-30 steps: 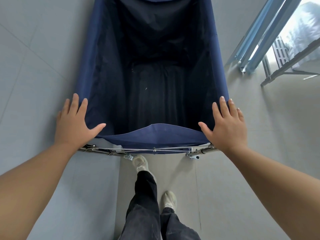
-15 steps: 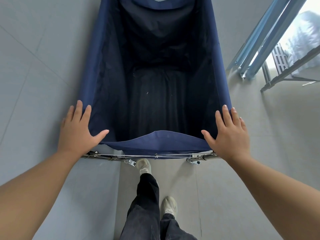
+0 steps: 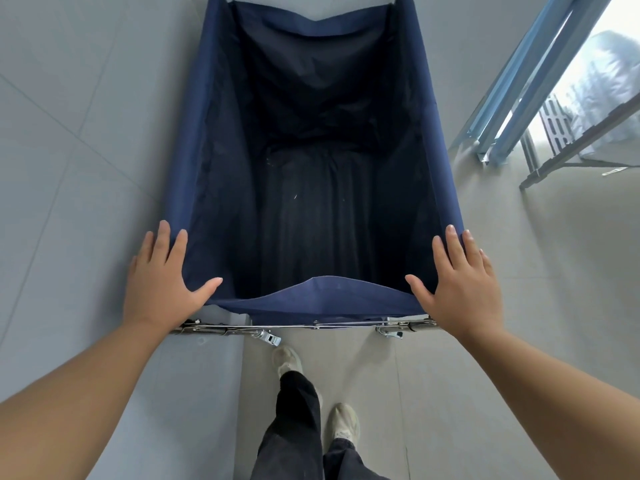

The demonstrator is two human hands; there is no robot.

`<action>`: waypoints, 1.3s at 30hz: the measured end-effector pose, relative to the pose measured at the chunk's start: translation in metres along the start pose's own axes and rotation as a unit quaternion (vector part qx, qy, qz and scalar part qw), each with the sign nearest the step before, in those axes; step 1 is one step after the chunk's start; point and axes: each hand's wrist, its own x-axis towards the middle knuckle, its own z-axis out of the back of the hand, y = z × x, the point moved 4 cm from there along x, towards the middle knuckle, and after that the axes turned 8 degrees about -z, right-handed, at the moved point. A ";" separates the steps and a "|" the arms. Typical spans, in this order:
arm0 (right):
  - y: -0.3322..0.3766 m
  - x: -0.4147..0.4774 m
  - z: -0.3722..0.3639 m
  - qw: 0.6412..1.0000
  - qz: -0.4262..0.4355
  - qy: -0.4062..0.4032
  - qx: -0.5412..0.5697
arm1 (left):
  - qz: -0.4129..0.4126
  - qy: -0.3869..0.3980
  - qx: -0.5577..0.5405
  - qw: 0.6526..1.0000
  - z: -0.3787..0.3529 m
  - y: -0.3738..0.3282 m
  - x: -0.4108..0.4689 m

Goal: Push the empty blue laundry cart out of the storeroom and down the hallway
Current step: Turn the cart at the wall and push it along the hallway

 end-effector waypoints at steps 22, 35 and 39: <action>0.001 0.001 -0.003 1.000 -0.001 0.002 0.002 | -0.003 0.003 -0.014 1.000 0.002 0.001 -0.001; 0.000 0.000 -0.005 1.000 0.003 -0.003 0.011 | -0.005 0.015 -0.013 1.000 0.001 0.000 0.001; 0.000 0.000 -0.005 1.000 0.003 -0.015 0.022 | -0.002 0.007 -0.014 1.000 0.003 -0.001 -0.001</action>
